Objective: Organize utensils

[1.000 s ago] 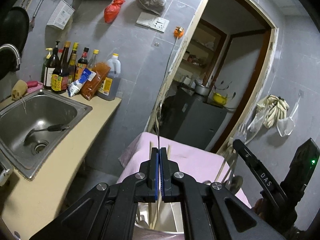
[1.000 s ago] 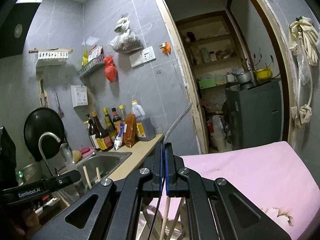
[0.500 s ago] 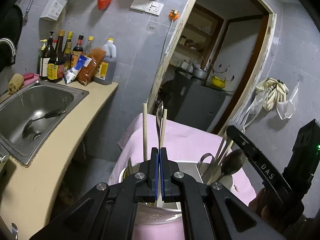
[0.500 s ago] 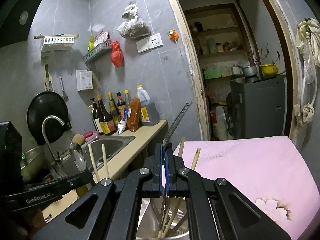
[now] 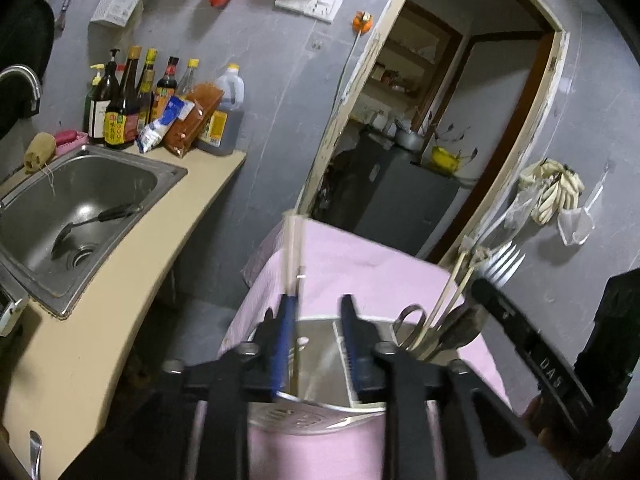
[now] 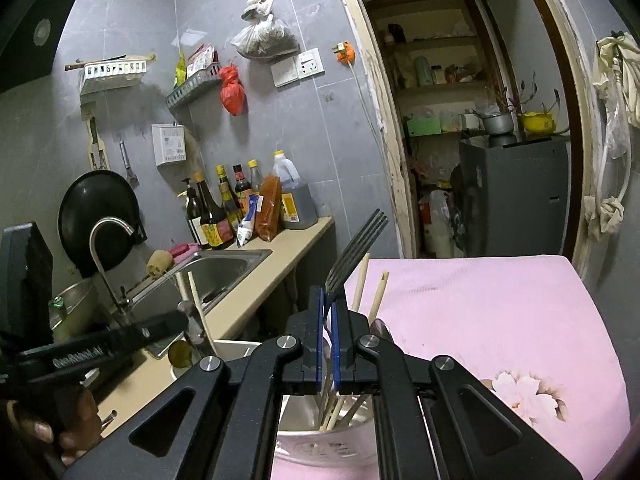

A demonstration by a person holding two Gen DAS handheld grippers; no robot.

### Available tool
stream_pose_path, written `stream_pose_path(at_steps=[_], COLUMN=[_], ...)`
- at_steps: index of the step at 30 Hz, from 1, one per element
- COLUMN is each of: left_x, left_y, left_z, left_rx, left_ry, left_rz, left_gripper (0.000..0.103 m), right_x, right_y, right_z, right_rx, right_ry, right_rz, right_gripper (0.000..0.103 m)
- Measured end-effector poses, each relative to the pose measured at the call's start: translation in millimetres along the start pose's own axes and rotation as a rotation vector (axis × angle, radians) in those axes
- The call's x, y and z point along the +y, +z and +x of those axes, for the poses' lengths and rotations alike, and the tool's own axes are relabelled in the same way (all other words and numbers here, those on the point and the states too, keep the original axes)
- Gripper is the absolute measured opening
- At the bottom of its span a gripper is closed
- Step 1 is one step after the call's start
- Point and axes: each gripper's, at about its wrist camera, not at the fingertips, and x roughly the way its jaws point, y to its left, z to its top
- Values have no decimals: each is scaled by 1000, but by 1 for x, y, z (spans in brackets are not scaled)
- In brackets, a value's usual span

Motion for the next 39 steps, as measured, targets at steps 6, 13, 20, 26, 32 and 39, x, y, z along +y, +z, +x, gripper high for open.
stream_pose_path(at_steps=[6,13,20,26,32,39], left_x=[-6,-8,-8,-12,-21,-29], left_y=[7,11,15,17,18,16], left_z=[-15,-26,-36,-44,-50,-57], left_rx=[-62,-88,-99,-117,-140,-153], left_ry=[-10,7,30,47,67,67], left_rz=[5,9,26,47,98,141], left_gripper=[48,58,68,77,90,97], right_x=[1,1,0,-3,-5,-8], right_y=[1,5,10,17,21,22], right_z=[-12,-20,-29,-47,-64,-84], right_rx=[9,11,-20,-48,-64,-72], right_ry=[-5,-3,-19,-63,-116,-176], right_rz=[-1,15,8,-1,-10,-5], right_gripper=[5,35,43,57,69,80])
